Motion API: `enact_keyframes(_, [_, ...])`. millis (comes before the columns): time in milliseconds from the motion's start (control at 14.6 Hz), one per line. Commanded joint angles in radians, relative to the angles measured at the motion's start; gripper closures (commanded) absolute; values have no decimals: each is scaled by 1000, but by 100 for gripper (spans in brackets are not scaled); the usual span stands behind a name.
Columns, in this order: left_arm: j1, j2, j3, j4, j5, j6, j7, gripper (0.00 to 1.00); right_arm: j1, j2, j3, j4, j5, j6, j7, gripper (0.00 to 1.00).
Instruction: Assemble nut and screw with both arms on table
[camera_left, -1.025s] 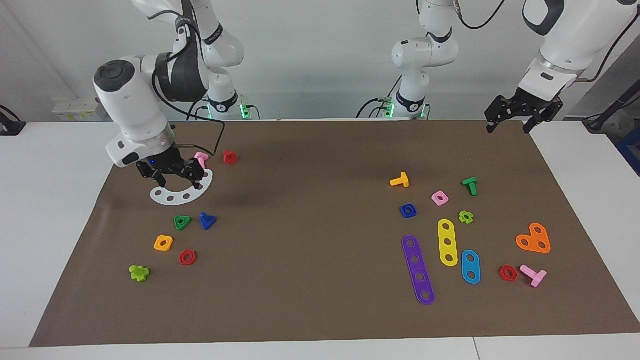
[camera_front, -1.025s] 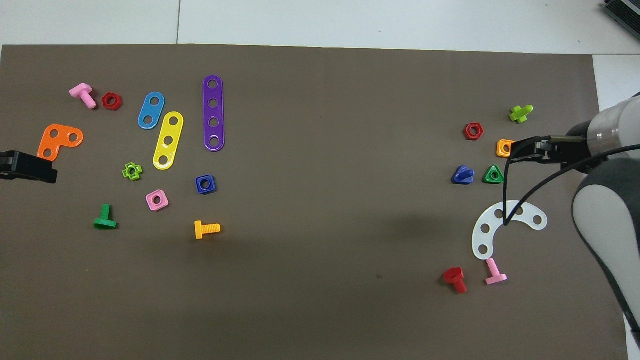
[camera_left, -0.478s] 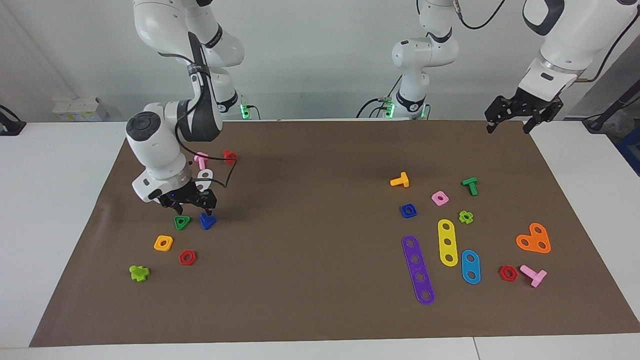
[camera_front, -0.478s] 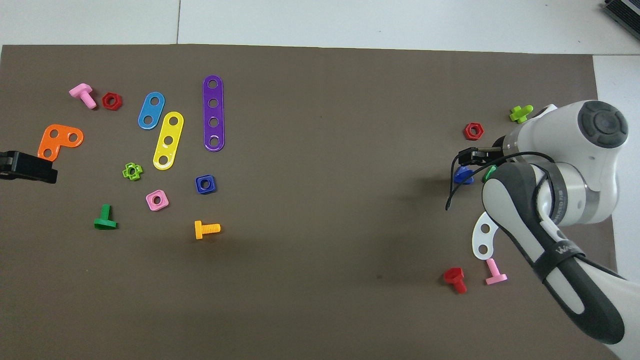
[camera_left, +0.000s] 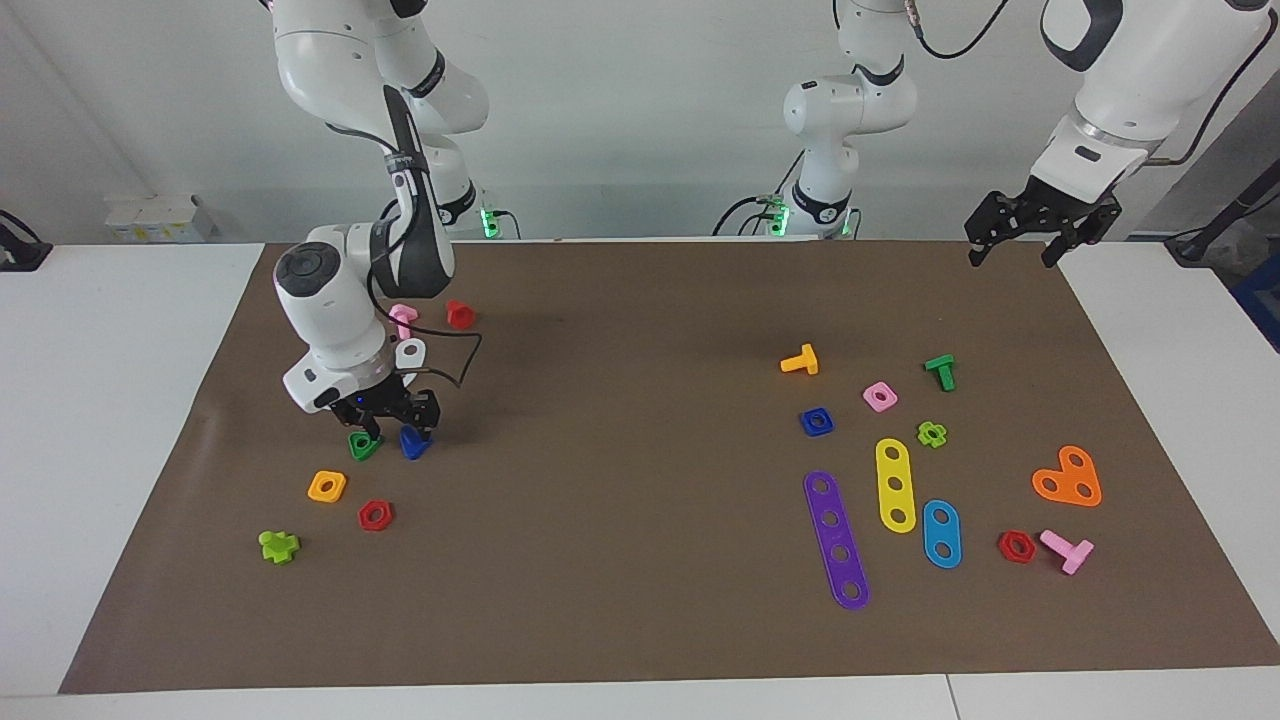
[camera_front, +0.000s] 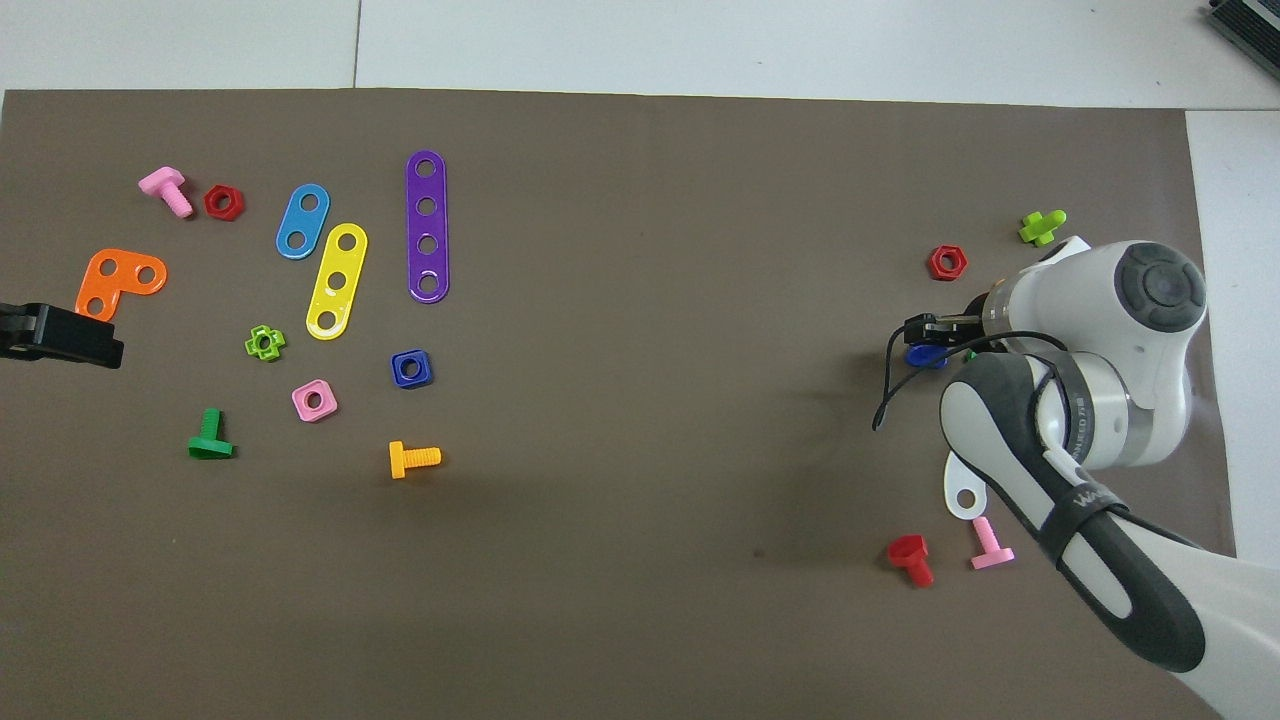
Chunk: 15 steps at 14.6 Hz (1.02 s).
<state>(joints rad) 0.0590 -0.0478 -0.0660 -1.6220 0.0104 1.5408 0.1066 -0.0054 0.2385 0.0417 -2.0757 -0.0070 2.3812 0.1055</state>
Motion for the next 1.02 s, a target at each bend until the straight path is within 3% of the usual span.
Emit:
enact_keyframes(0, [1,-3,6,-4,-13,-13,-8,0,2,-5,1,-20,16,27,-33,39])
enact_keyframes(137, [4,-7,6,-12,-13,-8,-8,0,16,-5,1,-20,18,32,-26,51])
enact_keyframes(273, [7,-20,5,-33,-15,4,-7,0,18,-5,1,-24,18,46,-21,57])
enact_keyframes(478, [-14,-27,-3,-84,-13,99,-16,0,19,-5,1,-24,18,44,-21,81])
enact_keyframes(547, [-45,-24,-5,-94,-13,104,-18,0,18,-5,0,-24,18,43,-23,96])
enact_keyframes(752, [-112,35,-5,-94,-13,133,-72,0,19,-14,1,-23,18,26,-26,100])
enact_keyframes(957, [-182,155,-6,-105,-15,250,-217,4,21,-41,10,0,18,-12,12,100])
